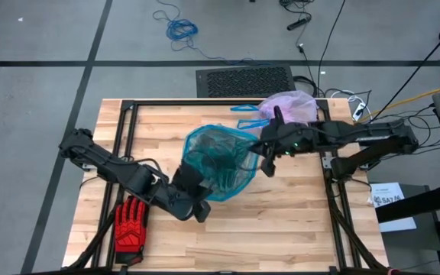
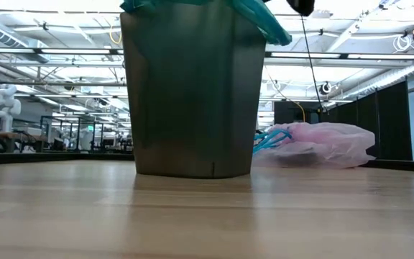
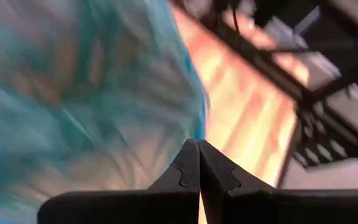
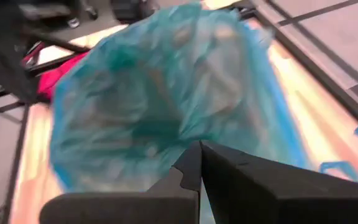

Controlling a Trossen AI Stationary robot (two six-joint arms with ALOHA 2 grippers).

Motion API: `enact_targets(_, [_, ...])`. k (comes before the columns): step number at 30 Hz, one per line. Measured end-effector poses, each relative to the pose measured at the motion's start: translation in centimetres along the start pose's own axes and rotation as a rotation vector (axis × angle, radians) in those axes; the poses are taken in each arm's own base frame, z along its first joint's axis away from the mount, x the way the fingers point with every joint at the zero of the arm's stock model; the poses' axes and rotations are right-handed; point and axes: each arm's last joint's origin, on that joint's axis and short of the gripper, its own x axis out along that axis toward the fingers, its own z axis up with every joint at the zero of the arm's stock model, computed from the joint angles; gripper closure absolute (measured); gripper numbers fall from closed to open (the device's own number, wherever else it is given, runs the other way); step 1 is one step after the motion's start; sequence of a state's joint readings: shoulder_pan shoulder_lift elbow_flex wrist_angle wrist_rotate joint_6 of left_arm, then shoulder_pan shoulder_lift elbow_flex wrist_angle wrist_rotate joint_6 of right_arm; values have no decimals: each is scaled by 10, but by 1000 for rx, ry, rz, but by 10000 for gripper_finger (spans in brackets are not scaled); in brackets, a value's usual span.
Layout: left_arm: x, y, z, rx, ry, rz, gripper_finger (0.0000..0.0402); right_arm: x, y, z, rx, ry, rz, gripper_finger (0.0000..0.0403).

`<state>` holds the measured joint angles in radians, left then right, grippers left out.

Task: Place trash/remove bag and relplace
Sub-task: Insert the blue trash bag into the trash bin

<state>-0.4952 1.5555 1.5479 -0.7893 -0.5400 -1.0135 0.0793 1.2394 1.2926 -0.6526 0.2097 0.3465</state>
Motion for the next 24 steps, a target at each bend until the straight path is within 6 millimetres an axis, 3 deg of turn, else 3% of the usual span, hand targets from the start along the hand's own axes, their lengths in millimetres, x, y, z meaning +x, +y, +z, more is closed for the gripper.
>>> enact_targets(3, [-13, 1, 16, 1, -152, 98, 401, 9, -11, 5, 15, -12, -38, 403])
enact_targets(6, [-14, 15, 25, -68, -263, 255, 401, 18, -22, 9, 32, -4, -31, 403])
enact_targets(11, [-5, 42, 20, -144, -214, 424, 401, 37, -32, 8, 12, 54, -24, 403])
enact_targets(16, [-10, 57, 26, -157, -216, 507, 401, 54, -38, 6, 16, 93, -37, 403])
enact_targets(24, [-23, 74, 33, -141, -175, 583, 401, 57, -53, 9, 54, 93, -80, 403])
